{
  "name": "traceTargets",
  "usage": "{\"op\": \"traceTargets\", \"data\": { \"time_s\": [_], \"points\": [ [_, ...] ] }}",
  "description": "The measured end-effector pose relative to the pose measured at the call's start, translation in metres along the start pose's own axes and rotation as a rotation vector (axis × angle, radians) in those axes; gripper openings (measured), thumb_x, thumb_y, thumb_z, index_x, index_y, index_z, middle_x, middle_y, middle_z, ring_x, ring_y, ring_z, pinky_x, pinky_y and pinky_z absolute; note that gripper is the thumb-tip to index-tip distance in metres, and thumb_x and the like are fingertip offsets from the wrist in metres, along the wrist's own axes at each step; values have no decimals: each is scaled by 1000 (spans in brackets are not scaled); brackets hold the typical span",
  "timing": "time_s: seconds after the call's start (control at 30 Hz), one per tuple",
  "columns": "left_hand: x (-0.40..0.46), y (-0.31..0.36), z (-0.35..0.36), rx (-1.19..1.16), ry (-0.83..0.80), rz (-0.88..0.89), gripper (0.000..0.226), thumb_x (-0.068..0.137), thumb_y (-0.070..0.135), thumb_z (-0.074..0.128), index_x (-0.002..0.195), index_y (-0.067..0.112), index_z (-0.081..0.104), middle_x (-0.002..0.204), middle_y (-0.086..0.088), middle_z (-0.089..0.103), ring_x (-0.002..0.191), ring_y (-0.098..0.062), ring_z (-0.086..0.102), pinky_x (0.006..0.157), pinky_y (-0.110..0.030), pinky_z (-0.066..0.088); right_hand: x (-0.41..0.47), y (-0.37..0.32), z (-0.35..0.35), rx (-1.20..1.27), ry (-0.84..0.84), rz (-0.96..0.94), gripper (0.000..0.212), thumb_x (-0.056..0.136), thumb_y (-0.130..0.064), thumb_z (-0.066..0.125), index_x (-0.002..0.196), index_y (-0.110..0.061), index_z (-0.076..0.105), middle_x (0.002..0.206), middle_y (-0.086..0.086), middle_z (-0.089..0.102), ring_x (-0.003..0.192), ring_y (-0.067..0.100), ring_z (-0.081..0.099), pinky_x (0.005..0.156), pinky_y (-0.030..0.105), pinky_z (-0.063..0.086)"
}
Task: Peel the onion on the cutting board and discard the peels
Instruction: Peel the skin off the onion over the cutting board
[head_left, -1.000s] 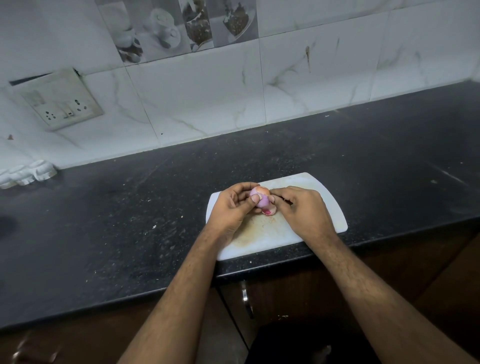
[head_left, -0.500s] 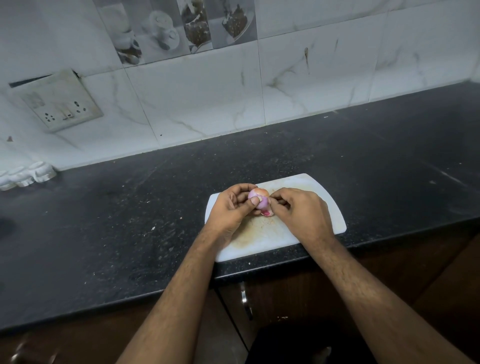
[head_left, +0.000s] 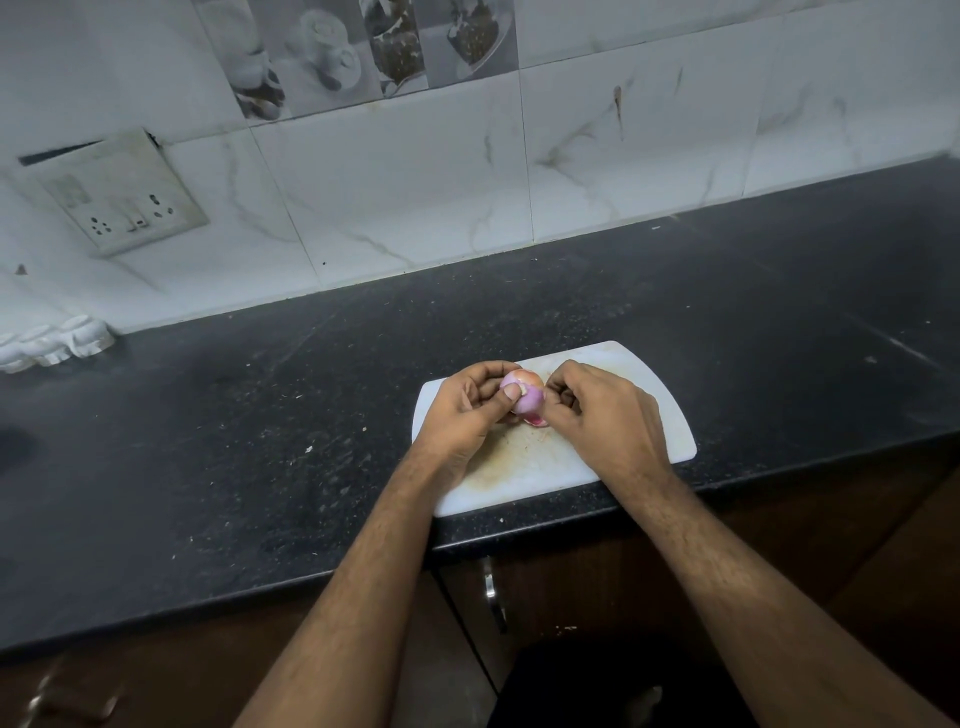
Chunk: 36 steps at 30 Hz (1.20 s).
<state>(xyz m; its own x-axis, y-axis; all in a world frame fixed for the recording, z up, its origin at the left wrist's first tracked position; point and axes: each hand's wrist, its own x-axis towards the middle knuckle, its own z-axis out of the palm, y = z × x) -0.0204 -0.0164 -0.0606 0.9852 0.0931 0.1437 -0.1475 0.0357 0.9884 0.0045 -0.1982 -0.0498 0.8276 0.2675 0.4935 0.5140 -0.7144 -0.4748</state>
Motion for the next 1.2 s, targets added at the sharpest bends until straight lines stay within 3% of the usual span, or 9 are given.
{"op": "traceTargets", "data": {
  "time_s": [0.3, 0.43, 0.53, 0.63, 0.83, 1.2],
  "points": [
    [1, 0, 1, 7, 70, -11, 28, 104, 5, 60, 130, -2, 65, 107, -8, 78, 90, -14, 73, 75, -25, 58, 4, 5, 2, 46, -14, 165, 6, 95, -31, 63, 93, -25, 65, 81, -11, 65, 72, 11, 60, 66, 36, 54],
    [3, 0, 0, 7, 96, -18, 27, 105, 7, 60, 130, 1, 66, 108, -7, 78, 92, -16, 72, 74, -25, 57, 5, 8, 4, 49, -19, 150, 12, 100, -30, 56, 101, -25, 67, 90, -10, 70, 78, 14, 63, 70, 36, 54],
    [3, 0, -1, -1, 93, -24, 27, 105, 8, 60, 130, 2, 66, 108, -7, 78, 95, -22, 72, 76, -27, 58, 6, 8, 5, 77, 7, 132, 27, 104, -26, 50, 125, -21, 67, 114, -5, 74, 99, 18, 68, 85, 38, 56],
    [2, 0, 0, -5, 79, -13, 27, 104, 7, 61, 130, 0, 65, 107, -8, 78, 94, -21, 73, 76, -27, 60, 4, 6, 3, 135, 13, 64, 36, 107, -34, 45, 135, -19, 62, 121, -4, 73, 107, 17, 68, 89, 37, 55],
    [0, 1, 0, -4, 40, 17, 29, 99, 1, 67, 127, -3, 65, 112, -19, 75, 97, -25, 75, 83, -31, 62, 3, 5, 4, 91, -64, -26, 30, 101, -46, 56, 121, -25, 65, 104, -12, 70, 83, 10, 63, 71, 30, 51],
    [0, -1, -1, 8, 42, 21, 31, 96, 6, 72, 126, -1, 67, 119, -22, 74, 110, -40, 72, 92, -44, 62, 1, 9, 7, 145, 21, -56, 24, 100, -39, 57, 111, -24, 73, 99, -12, 73, 85, 11, 66, 72, 32, 56]
  ]
}}
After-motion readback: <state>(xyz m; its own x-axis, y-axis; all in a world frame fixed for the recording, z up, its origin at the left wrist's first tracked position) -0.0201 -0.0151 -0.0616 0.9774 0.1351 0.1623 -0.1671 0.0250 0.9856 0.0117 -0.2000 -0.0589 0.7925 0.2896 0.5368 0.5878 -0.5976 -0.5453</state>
